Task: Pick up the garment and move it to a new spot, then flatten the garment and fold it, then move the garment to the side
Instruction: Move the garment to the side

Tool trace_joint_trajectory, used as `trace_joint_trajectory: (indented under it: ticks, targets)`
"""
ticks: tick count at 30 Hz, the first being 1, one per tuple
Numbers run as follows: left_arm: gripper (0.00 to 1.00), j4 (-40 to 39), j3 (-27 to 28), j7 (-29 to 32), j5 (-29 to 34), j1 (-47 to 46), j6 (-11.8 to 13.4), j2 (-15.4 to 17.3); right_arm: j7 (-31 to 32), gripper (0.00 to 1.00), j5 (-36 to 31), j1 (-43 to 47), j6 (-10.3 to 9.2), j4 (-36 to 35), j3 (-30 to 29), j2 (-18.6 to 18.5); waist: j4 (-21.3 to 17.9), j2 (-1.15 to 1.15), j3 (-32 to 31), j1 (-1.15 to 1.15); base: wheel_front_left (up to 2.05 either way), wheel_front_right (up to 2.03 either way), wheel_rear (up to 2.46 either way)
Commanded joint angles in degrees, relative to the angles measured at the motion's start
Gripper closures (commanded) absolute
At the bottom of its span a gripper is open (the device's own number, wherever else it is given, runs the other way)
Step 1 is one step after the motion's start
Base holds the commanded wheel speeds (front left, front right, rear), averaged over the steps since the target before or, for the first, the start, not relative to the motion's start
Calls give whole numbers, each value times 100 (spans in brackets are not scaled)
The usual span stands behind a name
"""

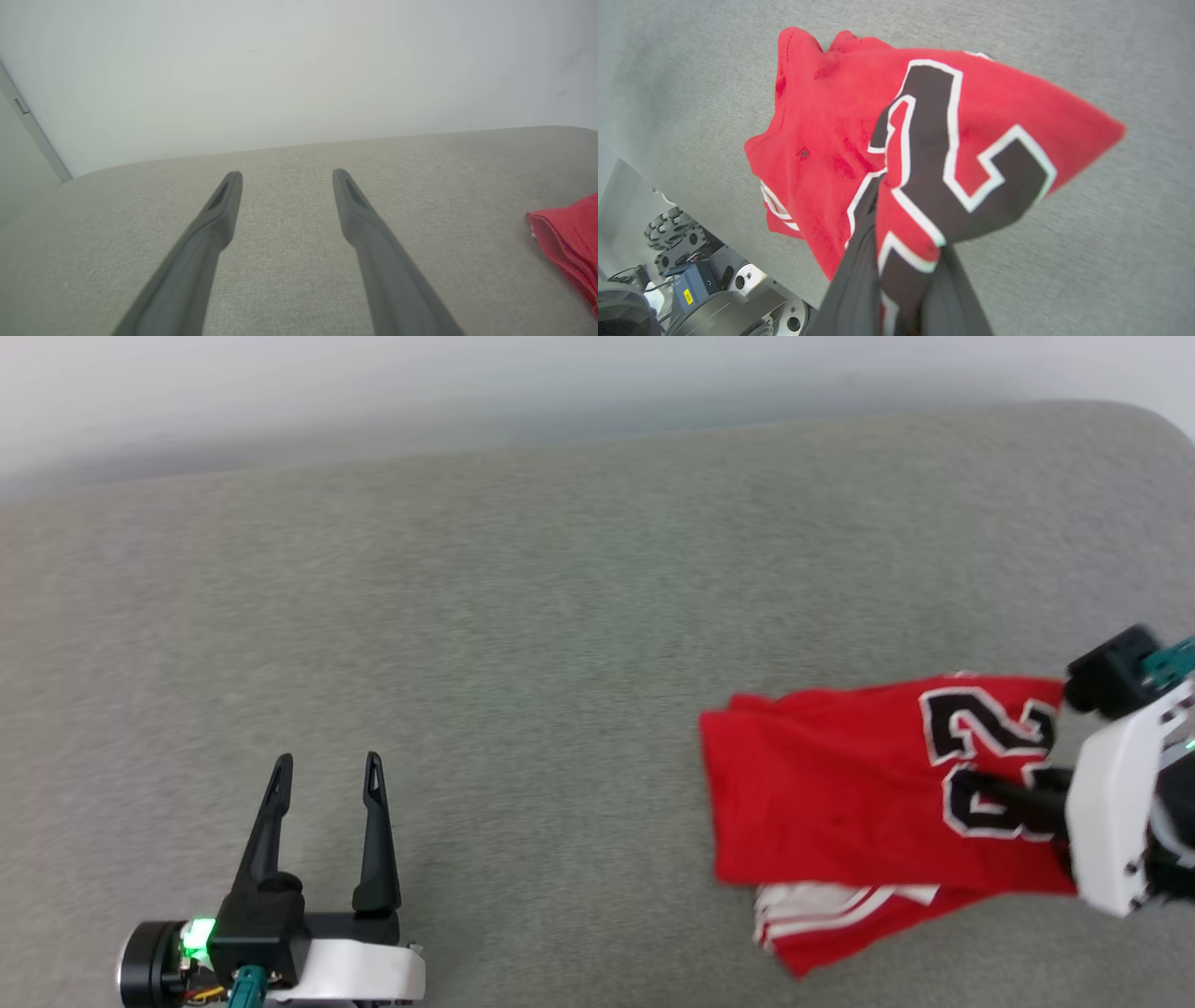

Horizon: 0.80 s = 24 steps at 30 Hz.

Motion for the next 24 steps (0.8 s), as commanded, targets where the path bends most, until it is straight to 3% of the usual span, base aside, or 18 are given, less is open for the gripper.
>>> trace_joint_trajectory:
  ticks: [1, 7, 13, 17, 18, 24]
  targets:
    - [0, -40, 32, -12, 56, -102, -40, 64, 13, 100, -10, -217, -5, 58, -61, -144, -445, 0, 196, 0, 0, 0, 0]
    - [0, -183, 75, -12, 140, -366, -114, 284, -13, 100, -330, -747, -5, 407, -196, -705, -943, 0, 845, 0, 0, 0, 0]
    - [0, -319, 69, -12, 254, -838, -197, 594, -145, 100, -857, -1196, -6, 1174, -381, -1115, -1166, 0, 1682, 0, 0, 0, 0]
    - [0, -427, 44, -12, 285, -1087, -193, 728, -239, 100, -1196, -1472, -7, 1766, -584, -1239, -1173, 0, 2064, 0, 0, 0, 0]
    - [0, -511, 26, -12, 265, -1203, -159, 791, -358, 100, -1422, -1617, -7, 2224, -804, -1266, -1135, 0, 2248, 0, 0, 0, 0]
    - [0, -617, 25, 1, 200, -1295, -64, 810, -557, 100, -1754, -1871, -7, 2895, -1258, -1070, -1023, 0, 2472, 0, 0, 0, 0]
